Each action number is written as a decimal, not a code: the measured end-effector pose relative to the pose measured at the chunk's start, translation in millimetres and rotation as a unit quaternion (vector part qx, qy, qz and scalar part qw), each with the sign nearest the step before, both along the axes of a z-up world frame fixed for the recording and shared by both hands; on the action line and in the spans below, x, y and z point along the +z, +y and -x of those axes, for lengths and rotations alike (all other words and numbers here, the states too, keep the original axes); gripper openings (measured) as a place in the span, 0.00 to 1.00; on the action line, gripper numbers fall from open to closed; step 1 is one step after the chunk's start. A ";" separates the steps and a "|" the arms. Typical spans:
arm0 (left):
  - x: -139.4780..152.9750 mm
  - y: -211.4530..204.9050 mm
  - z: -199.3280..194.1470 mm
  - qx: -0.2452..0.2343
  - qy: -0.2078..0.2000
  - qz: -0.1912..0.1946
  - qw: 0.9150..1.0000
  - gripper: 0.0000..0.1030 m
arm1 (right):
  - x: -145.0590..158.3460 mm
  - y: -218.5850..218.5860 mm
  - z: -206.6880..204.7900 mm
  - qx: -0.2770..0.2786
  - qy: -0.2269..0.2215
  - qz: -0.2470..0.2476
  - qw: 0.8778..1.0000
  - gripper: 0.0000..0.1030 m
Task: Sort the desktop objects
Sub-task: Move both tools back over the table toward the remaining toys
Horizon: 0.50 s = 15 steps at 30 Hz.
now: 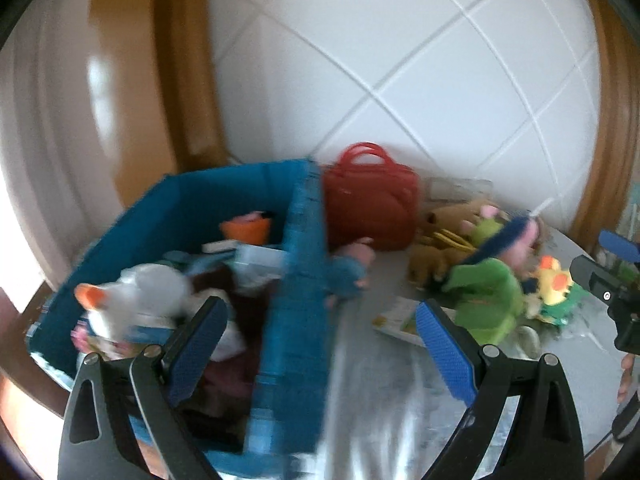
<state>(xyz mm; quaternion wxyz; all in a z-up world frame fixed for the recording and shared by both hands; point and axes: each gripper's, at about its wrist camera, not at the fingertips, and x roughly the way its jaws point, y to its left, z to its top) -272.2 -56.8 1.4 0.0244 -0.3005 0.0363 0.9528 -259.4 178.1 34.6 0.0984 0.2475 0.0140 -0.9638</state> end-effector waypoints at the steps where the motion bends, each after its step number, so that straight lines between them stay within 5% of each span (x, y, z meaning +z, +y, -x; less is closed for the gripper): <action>1: -5.8 20.2 0.6 -0.007 -0.003 -0.001 1.000 0.94 | -5.8 19.4 -2.2 -0.009 -0.005 -0.002 1.000 1.00; 9: -55.7 165.8 11.0 -0.025 -0.037 -0.023 0.999 0.94 | -46.9 188.4 -8.2 -0.059 -0.042 0.011 0.997 1.00; 15: -115.9 280.9 22.6 -0.030 -0.100 -0.028 0.994 0.94 | -73.2 307.7 -7.0 -0.079 -0.059 0.003 0.995 1.00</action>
